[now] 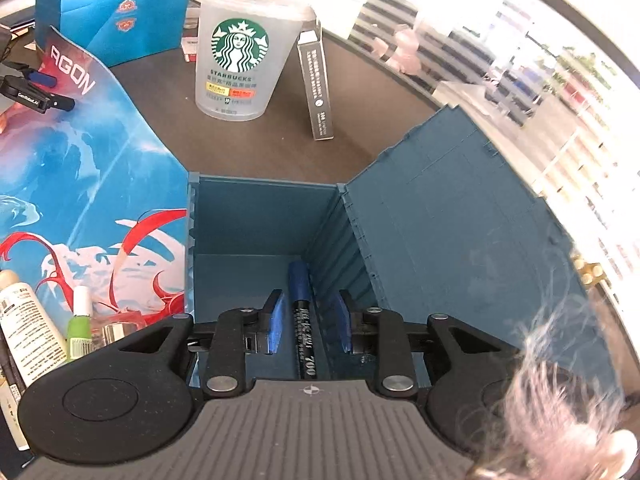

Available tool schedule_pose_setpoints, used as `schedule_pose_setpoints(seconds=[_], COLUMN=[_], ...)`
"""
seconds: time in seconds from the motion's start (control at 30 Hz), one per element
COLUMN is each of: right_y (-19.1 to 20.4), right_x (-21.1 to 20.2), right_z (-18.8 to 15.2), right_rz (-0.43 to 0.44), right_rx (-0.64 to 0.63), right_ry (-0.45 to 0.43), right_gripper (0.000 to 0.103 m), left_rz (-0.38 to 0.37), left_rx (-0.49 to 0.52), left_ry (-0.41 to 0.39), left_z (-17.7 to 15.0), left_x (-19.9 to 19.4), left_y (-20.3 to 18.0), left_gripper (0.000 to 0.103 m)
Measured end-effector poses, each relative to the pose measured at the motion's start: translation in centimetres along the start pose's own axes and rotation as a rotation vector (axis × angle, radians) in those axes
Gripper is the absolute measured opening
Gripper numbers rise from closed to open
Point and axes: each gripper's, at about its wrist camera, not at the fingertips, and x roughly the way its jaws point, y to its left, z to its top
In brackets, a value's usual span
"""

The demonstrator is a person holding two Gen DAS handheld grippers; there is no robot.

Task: Organize rigid objects
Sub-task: 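Lower the marker into the box and open the right gripper, then return to the pile and grasp the white-green lighter with the right gripper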

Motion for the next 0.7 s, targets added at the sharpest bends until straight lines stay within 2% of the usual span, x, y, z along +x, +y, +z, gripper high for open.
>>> schedule_pose_setpoints(seconds=[0.23, 0.3, 0.37, 0.43, 0.7], right_y=[2.4, 3.6, 5.0, 6.7, 12.0], right_x=[-3.3, -4.5, -5.6, -6.5, -8.1], right_z=[0.1, -0.1, -0.3, -0.7, -3.0], right_rz=[-0.06, -0.064, -0.059, -0.058, -0.024], right_rx=[-0.02, -0.027, -0.036, -0.054, -0.086], right_ry=[-0.059, -0.093, -0.127, -0.155, -0.162], right_gripper=[0.046, 0.057, 0.074, 0.088, 0.092], left_rz=[0.0, 0.001, 0.001, 0.001, 0.002], left_rx=[0.0, 0.0, 0.0, -0.001, -0.002], left_ry=[0.0, 0.0, 0.0, 0.0, 0.0], left_z=[0.0, 0.0, 0.0, 0.0, 0.0], left_x=[0.0, 0.0, 0.0, 0.0, 0.0], left_y=[0.0, 0.0, 0.0, 0.0, 0.0], left_gripper=[0.103, 0.103, 0.103, 0.103, 0.103])
